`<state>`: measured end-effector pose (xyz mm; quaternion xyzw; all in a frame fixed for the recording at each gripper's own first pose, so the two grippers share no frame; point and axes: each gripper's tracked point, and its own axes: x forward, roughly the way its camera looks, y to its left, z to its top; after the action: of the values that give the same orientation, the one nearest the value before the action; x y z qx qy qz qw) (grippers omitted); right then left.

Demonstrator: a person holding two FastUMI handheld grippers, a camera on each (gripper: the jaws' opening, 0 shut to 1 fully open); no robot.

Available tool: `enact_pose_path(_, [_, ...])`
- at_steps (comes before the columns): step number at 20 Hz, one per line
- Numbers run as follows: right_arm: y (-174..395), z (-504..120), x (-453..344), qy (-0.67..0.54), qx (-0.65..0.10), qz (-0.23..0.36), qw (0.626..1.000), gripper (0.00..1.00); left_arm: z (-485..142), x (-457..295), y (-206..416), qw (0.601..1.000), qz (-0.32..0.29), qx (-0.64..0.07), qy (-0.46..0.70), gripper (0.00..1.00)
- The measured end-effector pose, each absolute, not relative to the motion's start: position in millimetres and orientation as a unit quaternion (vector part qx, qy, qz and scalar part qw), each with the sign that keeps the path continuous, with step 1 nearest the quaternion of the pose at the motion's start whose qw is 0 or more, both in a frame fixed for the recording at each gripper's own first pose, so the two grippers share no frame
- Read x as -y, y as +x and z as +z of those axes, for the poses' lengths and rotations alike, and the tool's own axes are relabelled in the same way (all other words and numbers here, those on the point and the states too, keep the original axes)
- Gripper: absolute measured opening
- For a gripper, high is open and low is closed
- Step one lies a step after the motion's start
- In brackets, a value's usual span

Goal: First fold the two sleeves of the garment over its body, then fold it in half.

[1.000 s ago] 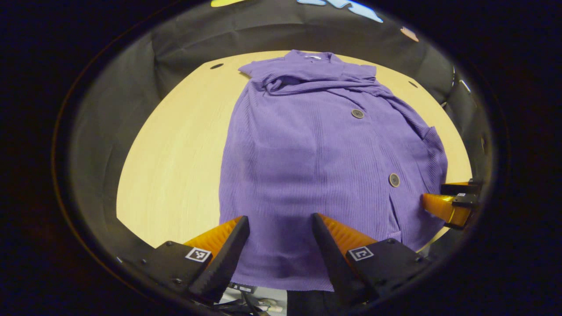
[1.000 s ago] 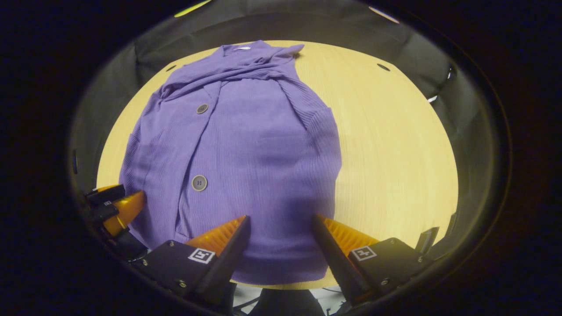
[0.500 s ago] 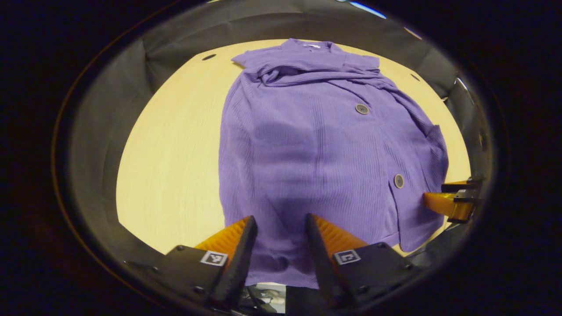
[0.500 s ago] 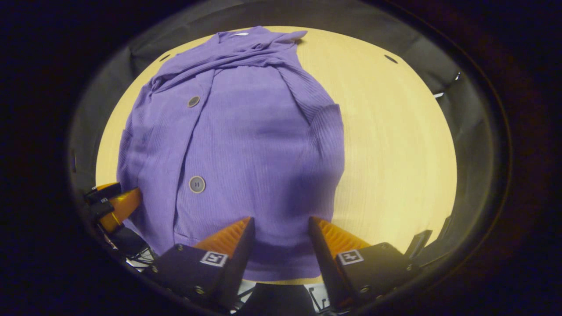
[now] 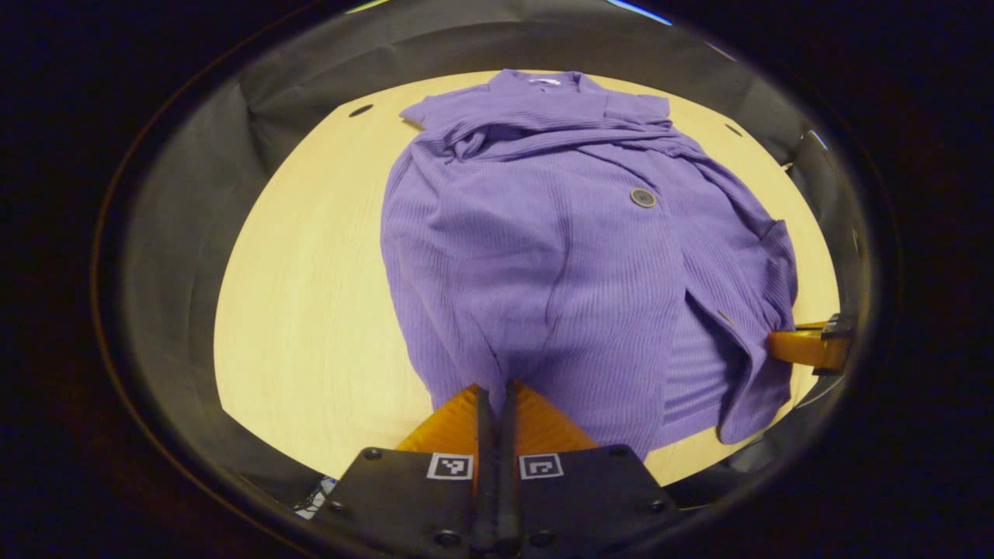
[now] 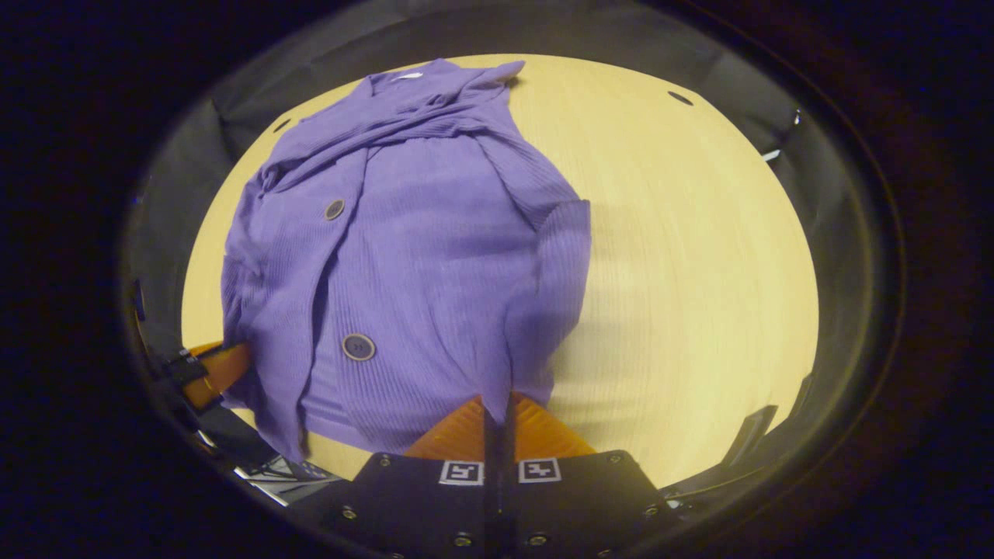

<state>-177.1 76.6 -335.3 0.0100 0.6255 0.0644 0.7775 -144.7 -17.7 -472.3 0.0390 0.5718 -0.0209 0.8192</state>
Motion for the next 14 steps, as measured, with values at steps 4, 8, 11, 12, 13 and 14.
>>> enact_pose_path(4, [-178.0, -334.2, -77.5, 0.023, -0.621, 0.058, 0.782, 0.01, -473.5, 18.8, -141.3, 0.823, -0.021, -0.567, 0.036, 0.07])
enact_pose_path(8, [-172.2, -330.6, -86.0, 0.038, -0.621, 0.057, 0.781, 0.01, -471.7, 19.0, -131.1, 0.820, -0.024, -0.571, 0.037, 0.07])
enact_pose_path(11, [-157.4, -323.4, -94.1, 0.051, -0.616, 0.060, 0.784, 0.01, -465.4, 16.6, -114.5, 0.822, -0.021, -0.568, 0.025, 0.07])
enact_pose_path(12, [-149.8, -320.4, -97.5, 0.055, -0.612, 0.062, 0.787, 0.01, -461.6, 15.0, -105.7, 0.824, -0.021, -0.565, 0.025, 0.07])
enact_pose_path(13, [-141.7, -315.6, -101.3, 0.059, -0.608, 0.064, 0.789, 0.01, -458.5, 13.7, -95.0, 0.827, -0.022, -0.561, 0.026, 0.06])
enact_pose_path(14, [-132.9, -311.3, -104.7, 0.062, -0.603, 0.067, 0.792, 0.01, -454.3, 13.3, -85.4, 0.830, -0.023, -0.557, 0.027, 0.06])
